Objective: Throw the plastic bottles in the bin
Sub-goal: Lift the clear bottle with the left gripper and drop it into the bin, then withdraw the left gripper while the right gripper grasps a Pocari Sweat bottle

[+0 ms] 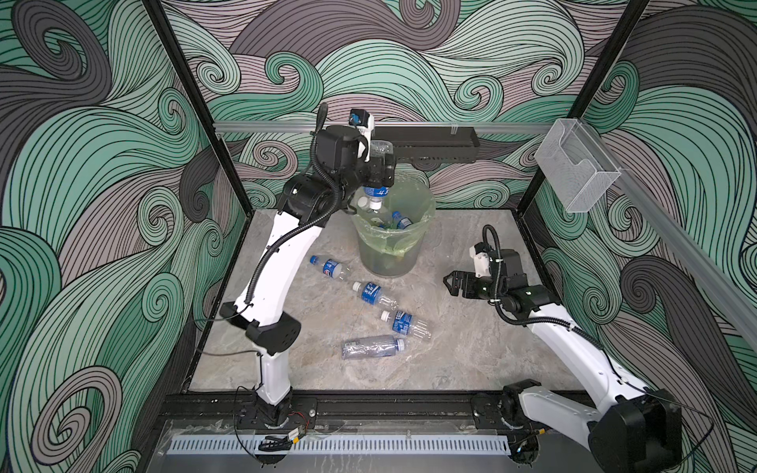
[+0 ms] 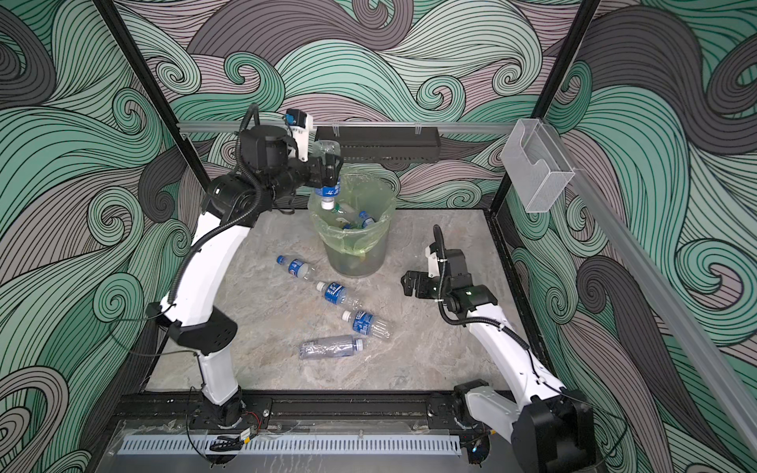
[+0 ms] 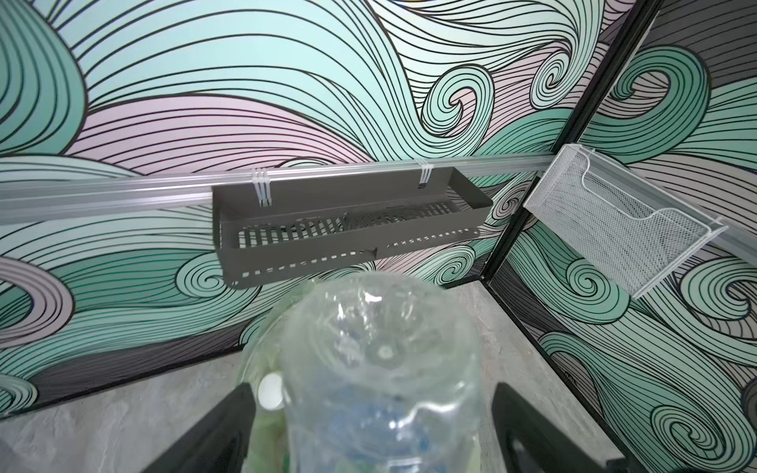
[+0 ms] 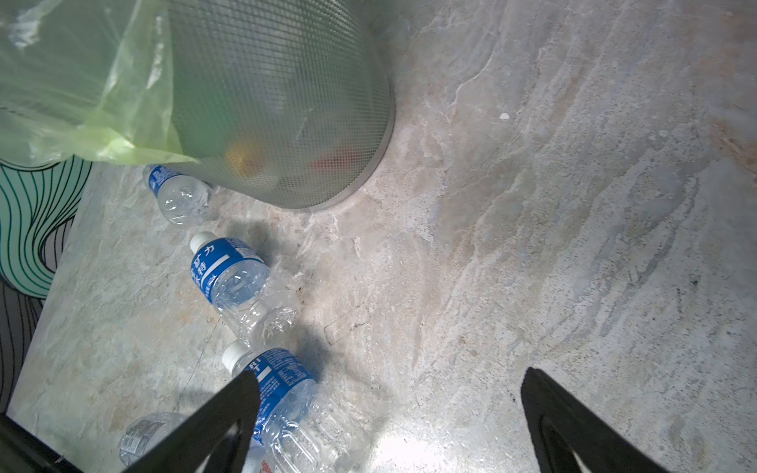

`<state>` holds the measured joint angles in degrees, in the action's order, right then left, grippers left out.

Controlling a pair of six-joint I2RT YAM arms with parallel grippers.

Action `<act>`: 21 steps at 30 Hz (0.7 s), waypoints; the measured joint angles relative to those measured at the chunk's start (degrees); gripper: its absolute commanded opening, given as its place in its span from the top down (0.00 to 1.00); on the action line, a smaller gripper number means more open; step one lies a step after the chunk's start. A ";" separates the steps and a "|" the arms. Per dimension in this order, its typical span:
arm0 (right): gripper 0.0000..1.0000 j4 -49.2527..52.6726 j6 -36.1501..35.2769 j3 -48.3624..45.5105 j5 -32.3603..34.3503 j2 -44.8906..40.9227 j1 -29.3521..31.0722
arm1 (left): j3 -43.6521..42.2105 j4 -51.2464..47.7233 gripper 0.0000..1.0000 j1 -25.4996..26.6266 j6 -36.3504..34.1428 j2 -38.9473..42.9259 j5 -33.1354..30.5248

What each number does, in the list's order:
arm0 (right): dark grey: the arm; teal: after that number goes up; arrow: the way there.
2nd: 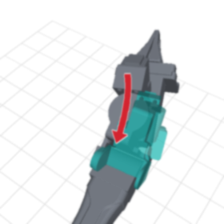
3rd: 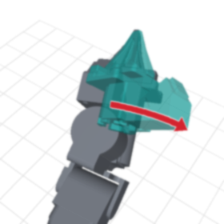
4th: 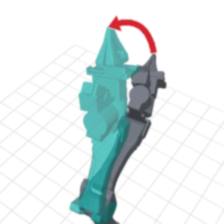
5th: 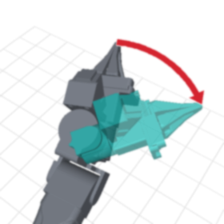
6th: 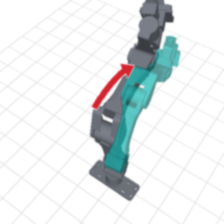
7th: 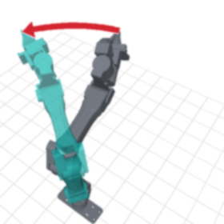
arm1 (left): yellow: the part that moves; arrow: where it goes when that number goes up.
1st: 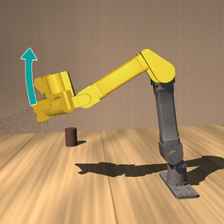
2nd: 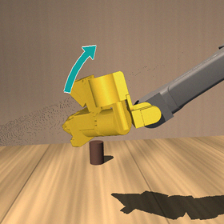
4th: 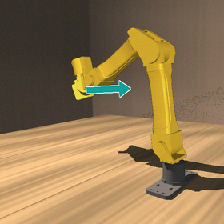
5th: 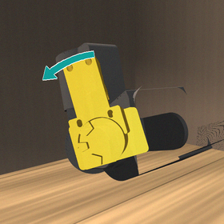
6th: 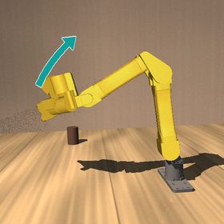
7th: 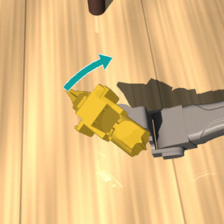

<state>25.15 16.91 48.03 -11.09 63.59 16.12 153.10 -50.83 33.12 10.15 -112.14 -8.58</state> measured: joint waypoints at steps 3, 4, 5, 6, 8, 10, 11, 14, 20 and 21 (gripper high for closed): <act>0.00 1.03 -0.61 0.15 0.22 -0.50 1.77 | -1.33 -2.64 0.04 0.00 0.31 -1.81 -0.15; 0.00 1.49 -0.87 0.15 0.20 -0.74 2.16 | -4.37 -2.80 0.04 0.00 0.35 -0.87 -0.28; 0.00 1.86 -1.25 0.15 0.15 -1.05 2.43 | -10.05 -2.21 0.03 -0.02 0.44 1.27 -0.68; 0.00 2.14 -1.70 0.15 0.11 -1.38 2.62 | -16.13 -1.60 0.02 -0.02 0.50 3.82 -1.07; 0.01 2.32 -2.71 0.15 -0.48 -1.90 2.89 | -28.30 0.11 0.01 -0.20 0.70 9.92 -1.68; 0.02 2.43 -3.96 0.15 -1.46 -2.23 3.39 | -39.65 2.19 0.01 -0.55 1.11 16.76 -2.10; 0.03 2.47 -4.72 0.15 -2.05 -2.29 3.98 | -44.92 3.41 0.01 -0.90 1.49 20.57 -2.19; 0.04 2.54 -6.86 0.15 -3.96 -2.23 6.73 | -57.51 6.10 0.01 -2.91 3.21 31.82 -2.62; 0.08 2.95 -10.19 1.38 -7.37 1.11 11.41 | -75.78 8.50 0.01 -7.65 6.99 48.96 -3.61; 0.08 3.06 -10.58 1.73 -7.56 1.95 11.87 | -78.14 8.24 0.01 -8.22 7.39 50.49 -3.67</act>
<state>28.21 6.33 49.76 -18.65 65.54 27.99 74.96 -42.59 24.91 17.54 -61.65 -12.25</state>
